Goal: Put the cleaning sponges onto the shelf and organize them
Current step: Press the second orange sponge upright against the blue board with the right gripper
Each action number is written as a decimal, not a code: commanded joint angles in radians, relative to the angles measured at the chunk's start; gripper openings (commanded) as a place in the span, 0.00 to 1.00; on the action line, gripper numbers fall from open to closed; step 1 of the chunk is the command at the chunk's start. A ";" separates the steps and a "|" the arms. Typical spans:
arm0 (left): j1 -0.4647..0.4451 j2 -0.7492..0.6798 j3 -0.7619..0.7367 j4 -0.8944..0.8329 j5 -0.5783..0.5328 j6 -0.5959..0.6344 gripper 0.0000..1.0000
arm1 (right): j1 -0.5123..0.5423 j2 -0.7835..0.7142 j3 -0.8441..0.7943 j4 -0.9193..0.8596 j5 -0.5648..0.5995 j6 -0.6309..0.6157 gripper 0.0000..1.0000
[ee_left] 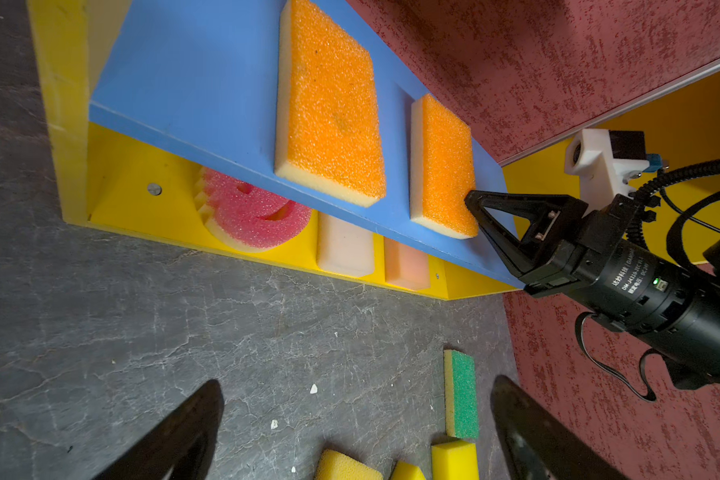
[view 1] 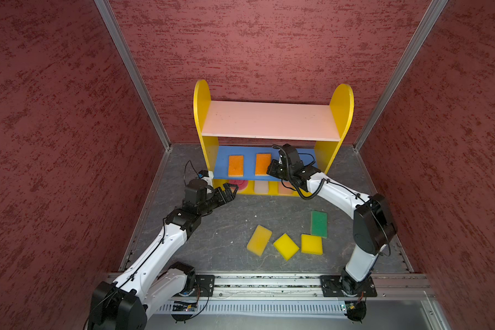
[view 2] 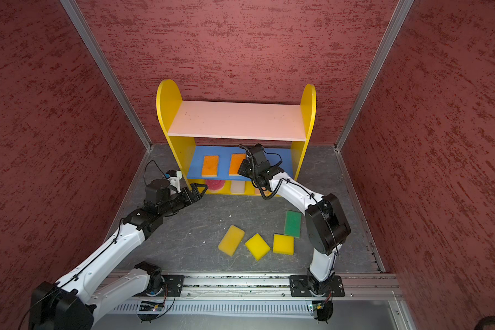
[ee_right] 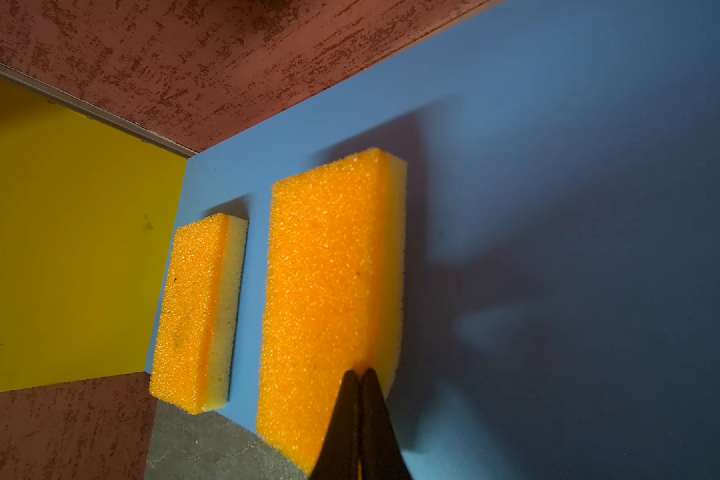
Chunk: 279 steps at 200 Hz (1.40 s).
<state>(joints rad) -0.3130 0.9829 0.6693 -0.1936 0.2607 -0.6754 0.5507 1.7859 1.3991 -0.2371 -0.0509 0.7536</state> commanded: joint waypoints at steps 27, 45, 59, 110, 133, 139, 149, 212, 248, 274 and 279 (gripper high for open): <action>0.008 0.004 -0.010 0.014 0.005 0.010 1.00 | -0.009 -0.050 -0.035 0.026 -0.024 0.031 0.00; 0.009 0.004 -0.010 0.014 0.005 0.007 1.00 | -0.009 -0.056 -0.038 0.023 -0.023 0.030 0.00; 0.008 0.004 -0.008 0.014 0.005 0.007 1.00 | -0.009 -0.058 -0.041 0.021 -0.021 0.030 0.00; 0.008 0.003 -0.016 0.014 0.006 0.005 1.00 | -0.009 -0.046 -0.043 0.018 -0.023 0.029 0.00; 0.008 0.004 -0.016 0.014 0.005 0.003 1.00 | -0.010 -0.051 -0.046 0.018 -0.024 0.032 0.00; 0.008 0.003 -0.015 0.014 0.005 0.003 1.00 | -0.009 -0.053 -0.048 0.019 -0.024 0.032 0.00; 0.008 0.003 -0.016 0.015 0.005 0.003 1.00 | -0.009 -0.057 -0.053 0.020 -0.026 0.033 0.00; 0.008 0.005 -0.017 0.016 0.008 0.000 1.00 | -0.010 -0.047 -0.055 0.025 -0.030 0.038 0.00; 0.008 0.002 -0.019 0.012 0.008 0.000 1.00 | -0.012 -0.035 -0.036 0.021 -0.028 0.035 0.00; 0.008 0.004 -0.018 0.013 0.006 0.000 1.00 | -0.014 -0.031 -0.037 0.022 -0.027 0.036 0.00; 0.008 0.004 -0.019 0.012 0.007 0.000 1.00 | -0.015 -0.032 -0.038 0.024 -0.027 0.039 0.00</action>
<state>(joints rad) -0.3122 0.9836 0.6674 -0.1936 0.2615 -0.6762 0.5476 1.7596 1.3472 -0.2249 -0.0753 0.7788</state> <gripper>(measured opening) 0.998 0.049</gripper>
